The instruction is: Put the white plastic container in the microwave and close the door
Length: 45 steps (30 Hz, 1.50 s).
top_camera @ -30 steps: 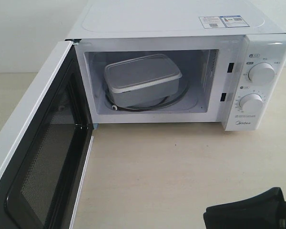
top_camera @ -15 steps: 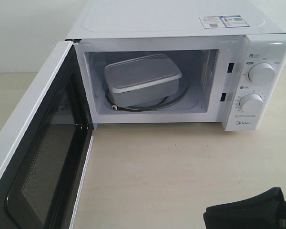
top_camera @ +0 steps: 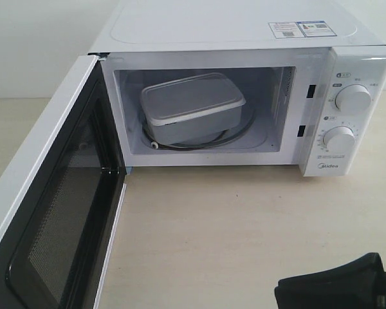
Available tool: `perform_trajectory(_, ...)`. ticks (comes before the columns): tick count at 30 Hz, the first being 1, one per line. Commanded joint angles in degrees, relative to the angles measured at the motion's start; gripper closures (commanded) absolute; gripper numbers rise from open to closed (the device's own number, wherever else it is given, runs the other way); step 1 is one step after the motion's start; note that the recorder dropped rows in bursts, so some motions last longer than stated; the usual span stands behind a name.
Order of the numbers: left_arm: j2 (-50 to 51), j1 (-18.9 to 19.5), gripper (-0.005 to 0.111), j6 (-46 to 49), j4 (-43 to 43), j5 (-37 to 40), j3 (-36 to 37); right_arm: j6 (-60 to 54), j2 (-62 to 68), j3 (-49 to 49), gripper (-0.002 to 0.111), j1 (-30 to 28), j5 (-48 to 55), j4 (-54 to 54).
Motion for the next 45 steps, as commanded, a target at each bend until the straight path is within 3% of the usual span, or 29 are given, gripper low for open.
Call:
perform_trajectory(1,-0.1,0.01,0.103,0.45,0.29,0.19,0.21,0.09,-0.21,0.18,0.108,0.05,-0.45,0.27)
perform_trajectory(12,-0.1,0.01,0.103,0.45,0.29,0.19,0.21,0.09,-2.05,0.18,0.108,-1.9,0.53,0.49)
perform_trajectory(20,-0.1,0.01,0.103,0.45,0.29,0.29,0.21,-6.21,-29.84,0.18,0.108,-30.02,-0.87,-0.9)
perform_trajectory(26,-0.1,0.01,0.103,0.45,0.29,0.29,0.21,-10.92,-38.63,0.18,0.108,-38.35,-1.14,-1.06)
perform_trajectory(38,-0.1,0.01,0.103,0.45,0.29,0.29,0.21,-11.96,-38.63,10.24,0.108,-39.43,-15.53,-1.11)
perform_trajectory(45,-0.1,0.01,0.103,0.45,0.29,0.29,0.21,-8.5,-38.63,16.36,0.108,-39.43,-18.02,-0.4)
